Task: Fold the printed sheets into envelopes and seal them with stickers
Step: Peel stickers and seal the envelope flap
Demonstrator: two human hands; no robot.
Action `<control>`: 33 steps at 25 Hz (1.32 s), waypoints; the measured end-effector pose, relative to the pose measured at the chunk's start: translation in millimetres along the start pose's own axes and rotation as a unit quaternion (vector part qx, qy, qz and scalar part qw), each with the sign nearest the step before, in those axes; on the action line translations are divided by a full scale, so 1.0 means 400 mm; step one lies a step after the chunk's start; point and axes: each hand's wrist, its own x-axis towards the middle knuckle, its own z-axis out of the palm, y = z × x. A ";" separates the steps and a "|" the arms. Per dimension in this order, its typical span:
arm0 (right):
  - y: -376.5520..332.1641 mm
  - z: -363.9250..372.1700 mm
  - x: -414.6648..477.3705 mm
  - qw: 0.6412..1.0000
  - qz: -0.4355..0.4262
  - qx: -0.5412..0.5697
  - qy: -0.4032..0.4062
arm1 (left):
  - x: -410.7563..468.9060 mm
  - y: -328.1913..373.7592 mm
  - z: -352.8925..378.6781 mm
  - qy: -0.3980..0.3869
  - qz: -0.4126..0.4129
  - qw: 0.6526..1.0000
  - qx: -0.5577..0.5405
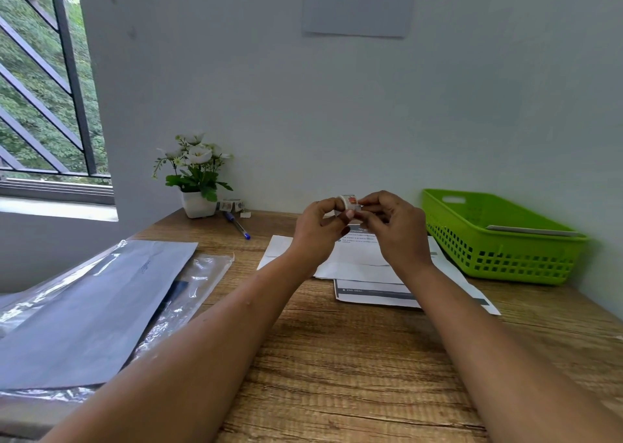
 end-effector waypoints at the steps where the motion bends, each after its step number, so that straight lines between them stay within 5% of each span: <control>1: 0.002 0.000 0.001 1.000 -0.009 -0.011 0.002 | -0.001 0.002 0.000 0.003 -0.003 1.000 -0.003; 33: -0.012 -0.009 0.006 1.000 -0.022 -0.002 0.009 | -0.005 0.012 0.002 0.013 0.033 0.998 0.055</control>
